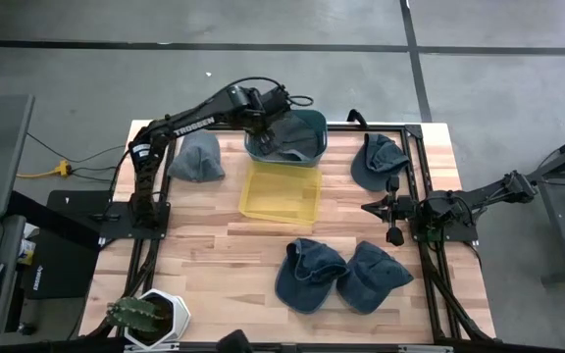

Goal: Pick & Place hat
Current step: Put the gray cap into the blue bin

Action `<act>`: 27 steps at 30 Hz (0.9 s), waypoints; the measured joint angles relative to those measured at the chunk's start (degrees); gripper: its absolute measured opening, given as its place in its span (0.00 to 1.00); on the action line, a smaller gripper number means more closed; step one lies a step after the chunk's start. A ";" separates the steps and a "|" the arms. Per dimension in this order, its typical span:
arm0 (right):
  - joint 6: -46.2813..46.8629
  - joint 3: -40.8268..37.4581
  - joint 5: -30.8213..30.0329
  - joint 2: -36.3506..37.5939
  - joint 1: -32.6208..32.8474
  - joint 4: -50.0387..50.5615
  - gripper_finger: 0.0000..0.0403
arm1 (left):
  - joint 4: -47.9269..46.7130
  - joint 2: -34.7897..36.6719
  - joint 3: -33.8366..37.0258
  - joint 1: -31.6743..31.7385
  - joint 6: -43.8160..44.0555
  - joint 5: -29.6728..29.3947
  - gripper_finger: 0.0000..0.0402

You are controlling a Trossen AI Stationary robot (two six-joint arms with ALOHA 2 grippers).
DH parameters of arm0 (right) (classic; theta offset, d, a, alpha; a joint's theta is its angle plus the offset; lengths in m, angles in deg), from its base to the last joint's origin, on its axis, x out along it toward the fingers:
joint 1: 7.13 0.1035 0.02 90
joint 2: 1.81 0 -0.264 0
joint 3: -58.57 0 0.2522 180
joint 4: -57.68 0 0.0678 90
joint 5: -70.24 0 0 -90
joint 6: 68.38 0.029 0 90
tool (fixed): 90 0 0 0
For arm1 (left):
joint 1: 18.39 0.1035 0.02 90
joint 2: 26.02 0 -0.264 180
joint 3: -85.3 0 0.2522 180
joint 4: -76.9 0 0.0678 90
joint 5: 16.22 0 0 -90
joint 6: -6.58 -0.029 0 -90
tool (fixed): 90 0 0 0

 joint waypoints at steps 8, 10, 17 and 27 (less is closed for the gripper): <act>0.00 0.00 0.00 -0.02 0.00 0.02 0.00 | -2.44 1.80 0.17 2.95 3.23 0.74 0.56; 0.00 -0.01 0.01 -0.02 0.00 0.00 0.00 | -2.04 2.34 0.18 3.44 3.52 1.36 0.56; 0.00 0.00 0.01 -0.02 -0.01 0.02 0.00 | -1.42 3.22 0.09 6.00 4.32 4.57 0.56; 0.00 0.01 0.01 -0.02 -0.02 0.00 0.00 | -1.01 3.15 0.05 9.61 5.86 7.87 0.56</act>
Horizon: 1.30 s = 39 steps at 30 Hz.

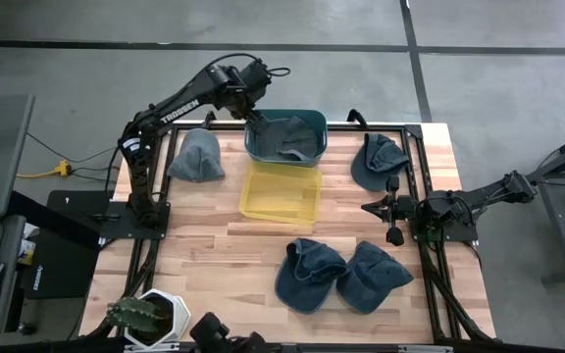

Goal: Pick & Place hat
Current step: Put the gray cap into the blue bin

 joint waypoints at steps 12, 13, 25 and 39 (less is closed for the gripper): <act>0.00 -0.01 -0.01 0.00 0.02 0.00 0.00 | -1.68 4.73 0.02 0.11 1.32 2.70 0.56; 0.00 -0.02 0.00 0.00 0.02 0.00 0.00 | -1.86 5.38 0.20 0.05 1.33 2.80 0.56; 0.00 -0.02 0.00 0.00 0.00 0.02 0.00 | 11.96 24.29 29.39 -5.75 14.31 3.56 0.56; 0.00 -0.02 0.00 0.00 0.00 0.02 0.00 | 11.97 32.22 45.35 -15.28 51.65 -2.87 0.56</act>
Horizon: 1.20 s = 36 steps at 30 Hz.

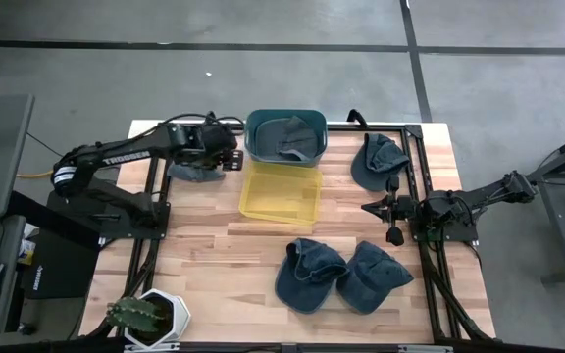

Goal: Pick & Place hat
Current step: Put the gray cap into the blue bin

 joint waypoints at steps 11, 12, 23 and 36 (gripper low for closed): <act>0.00 0.00 0.00 0.00 0.00 -0.02 0.00 | -2.46 -5.03 0.20 10.59 -0.92 5.51 0.56; 0.00 0.02 -0.02 0.00 0.00 -0.02 0.00 | -2.51 -5.57 0.20 11.82 -1.75 5.99 0.56; 0.00 0.02 0.00 0.00 0.02 -0.02 0.00 | 0.43 -9.12 0.11 18.54 -8.57 7.01 0.56; 0.00 0.01 0.00 0.00 0.01 -0.01 0.00 | 2.61 -10.85 0.11 18.40 -13.61 2.47 0.57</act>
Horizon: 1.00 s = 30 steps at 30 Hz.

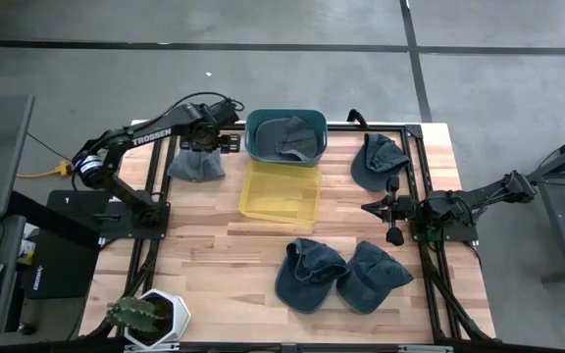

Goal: Pick & Place hat
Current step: Put the gray cap into the blue bin

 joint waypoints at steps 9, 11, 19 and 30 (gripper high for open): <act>0.00 0.00 0.00 0.00 0.01 0.00 0.00 | 2.02 -5.44 -0.07 -0.43 0.49 -2.72 0.75; 0.00 0.00 0.00 0.00 0.01 0.00 0.00 | 1.91 -5.98 -0.07 -0.43 1.01 -4.61 0.78; 0.00 0.00 0.00 0.00 0.00 0.00 0.00 | -0.02 -6.05 -0.07 0.71 6.75 -10.14 0.82; 0.00 -0.01 0.00 0.00 0.00 -0.01 0.00 | -5.93 -6.77 -0.07 3.82 10.56 -9.91 0.82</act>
